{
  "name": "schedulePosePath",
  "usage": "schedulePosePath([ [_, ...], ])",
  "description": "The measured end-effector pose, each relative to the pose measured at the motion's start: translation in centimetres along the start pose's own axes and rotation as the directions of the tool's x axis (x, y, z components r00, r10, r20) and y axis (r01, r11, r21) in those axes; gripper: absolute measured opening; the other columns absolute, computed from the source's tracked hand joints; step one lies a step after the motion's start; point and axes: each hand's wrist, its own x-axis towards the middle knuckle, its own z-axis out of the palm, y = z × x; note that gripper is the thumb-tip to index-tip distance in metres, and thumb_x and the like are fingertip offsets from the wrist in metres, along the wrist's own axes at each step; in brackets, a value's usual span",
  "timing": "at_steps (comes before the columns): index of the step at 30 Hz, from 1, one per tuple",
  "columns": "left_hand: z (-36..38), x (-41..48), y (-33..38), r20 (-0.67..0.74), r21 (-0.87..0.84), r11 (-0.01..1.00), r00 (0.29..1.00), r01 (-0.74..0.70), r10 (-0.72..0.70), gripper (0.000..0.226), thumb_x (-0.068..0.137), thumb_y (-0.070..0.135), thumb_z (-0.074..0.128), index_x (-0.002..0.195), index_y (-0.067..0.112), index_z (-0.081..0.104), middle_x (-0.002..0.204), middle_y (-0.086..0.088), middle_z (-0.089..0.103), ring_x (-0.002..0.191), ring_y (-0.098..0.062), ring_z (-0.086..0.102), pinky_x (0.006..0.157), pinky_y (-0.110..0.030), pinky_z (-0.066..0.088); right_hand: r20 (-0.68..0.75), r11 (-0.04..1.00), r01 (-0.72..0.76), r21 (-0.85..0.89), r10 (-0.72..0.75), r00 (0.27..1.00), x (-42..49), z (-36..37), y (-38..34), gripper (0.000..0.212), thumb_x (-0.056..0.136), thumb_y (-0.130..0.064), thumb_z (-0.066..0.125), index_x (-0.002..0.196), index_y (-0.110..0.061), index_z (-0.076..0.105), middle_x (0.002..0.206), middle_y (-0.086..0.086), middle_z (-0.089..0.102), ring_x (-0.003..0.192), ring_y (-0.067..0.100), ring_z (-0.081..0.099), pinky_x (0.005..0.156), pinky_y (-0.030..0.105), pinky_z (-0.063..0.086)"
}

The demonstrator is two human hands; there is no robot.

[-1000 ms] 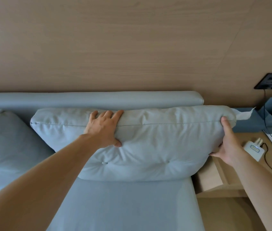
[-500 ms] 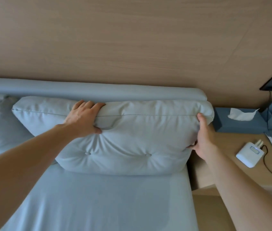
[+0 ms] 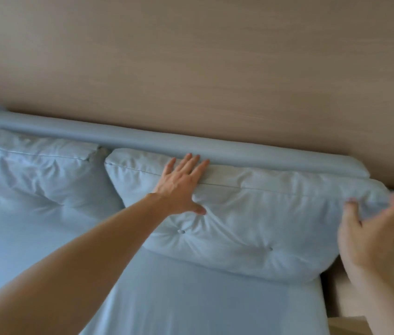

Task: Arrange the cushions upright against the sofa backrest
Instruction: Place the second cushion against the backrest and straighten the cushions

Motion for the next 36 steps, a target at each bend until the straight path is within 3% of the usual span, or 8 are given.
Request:
schedulePosePath([
  [3, -1.6, -2.8, -3.5, -0.078, -0.069, 0.996, 0.995, 0.052, -0.057, 0.130, 0.069, 0.087, 0.064, 0.164, 0.025, 0.000, 0.173, 0.000, 0.002, 0.157, -0.016, -0.008, 0.126, -0.048, -0.004, 0.121, 0.928, 0.369, 0.047, -0.372, 0.920, -4.1, 0.8, -4.8, 0.067, 0.094, -0.034, 0.060, 0.145, 0.005, 0.043, 0.148, 0.032, 0.049, 0.136, 0.045, 0.047, 0.115, 0.052, 0.035],
  [7, -3.6, -8.3, -13.1, -0.212, -0.220, 0.942, 0.931, 0.252, -0.299, 0.102, 0.084, 0.082, 0.042, 0.162, 0.020, 0.021, 0.170, 0.000, 0.019, 0.157, -0.014, 0.006, 0.126, -0.045, 0.010, 0.405, 0.753, 0.628, 0.199, -0.646, 0.647, -10.3, 4.7, -12.9, 0.066, 0.091, -0.041, 0.059, 0.137, 0.006, 0.057, 0.142, 0.023, 0.060, 0.128, 0.039, 0.061, 0.101, 0.055, 0.050],
  [11, -5.1, -14.1, -26.6, -0.250, -0.325, 0.829, 0.803, 0.456, -0.540, 0.087, 0.090, 0.071, 0.041, 0.155, 0.014, 0.038, 0.164, -0.006, 0.036, 0.153, -0.021, 0.025, 0.122, -0.044, 0.017, 0.611, 0.686, 0.676, 0.268, -0.664, 0.431, -17.9, 11.6, -24.9, 0.070, 0.087, -0.051, 0.055, 0.142, -0.009, 0.057, 0.149, 0.009, 0.057, 0.139, 0.025, 0.052, 0.104, 0.044, 0.044],
  [16, -5.2, -19.6, -45.8, -0.179, -0.473, 0.628, 0.631, 0.618, -0.755, 0.073, 0.099, 0.057, 0.050, 0.154, 0.011, 0.038, 0.159, -0.010, 0.041, 0.142, -0.031, 0.042, 0.116, -0.049, 0.031, 0.774, 0.637, 0.745, 0.198, -0.568, 0.281, -28.4, 23.2, -42.9, 0.091, 0.085, -0.069, 0.051, 0.158, -0.018, 0.034, 0.168, 0.001, 0.030, 0.156, 0.020, 0.024, 0.118, 0.044, 0.029],
  [19, -3.4, -21.3, -57.6, -0.118, -0.609, 0.510, 0.567, 0.607, -0.815, 0.075, 0.097, 0.059, 0.050, 0.154, 0.012, 0.038, 0.158, -0.011, 0.042, 0.134, -0.034, 0.050, 0.112, -0.053, 0.037, 0.821, 0.622, 0.774, 0.116, -0.499, 0.278, -34.7, 31.9, -52.6, 0.108, 0.083, -0.075, 0.061, 0.163, -0.019, 0.015, 0.174, 0.001, 0.013, 0.159, 0.019, 0.008, 0.123, 0.042, 0.015],
  [23, -1.5, -23.2, -68.0, -0.131, -0.601, 0.543, 0.598, 0.586, -0.791, 0.076, 0.099, 0.058, 0.049, 0.156, 0.010, 0.034, 0.162, -0.010, 0.035, 0.145, -0.033, 0.038, 0.117, -0.051, 0.030, 0.886, 0.599, 0.801, 0.002, -0.373, 0.277, -41.1, 41.7, -61.3, 0.133, 0.069, -0.084, 0.068, 0.164, -0.022, -0.001, 0.175, 0.002, -0.002, 0.160, 0.022, -0.004, 0.123, 0.049, 0.012],
  [27, -0.5, -24.6, -76.3, -0.121, -0.669, 0.474, 0.546, 0.572, -0.829, 0.084, 0.095, 0.061, 0.052, 0.158, 0.010, 0.030, 0.164, -0.010, 0.031, 0.149, -0.030, 0.032, 0.119, -0.054, 0.029, 0.935, 0.547, 0.831, -0.096, -0.236, 0.264, -43.9, 47.6, -64.7, 0.150, 0.058, -0.088, 0.073, 0.162, -0.027, -0.015, 0.174, 0.006, -0.012, 0.159, 0.028, -0.012, 0.123, 0.056, 0.009],
  [36, 1.7, -20.9, -82.9, 0.086, -0.849, 0.216, 0.530, 0.482, -0.843, 0.126, 0.064, 0.087, 0.068, 0.161, 0.034, 0.008, 0.168, 0.000, 0.015, 0.150, -0.031, 0.028, 0.117, -0.060, 0.030, 0.941, 0.610, 0.783, -0.124, -0.179, 0.289, -43.3, 50.7, -62.5, 0.141, 0.052, -0.078, 0.081, 0.157, -0.045, -0.007, 0.165, -0.006, 0.019, 0.151, 0.024, 0.025, 0.114, 0.053, 0.028],
])
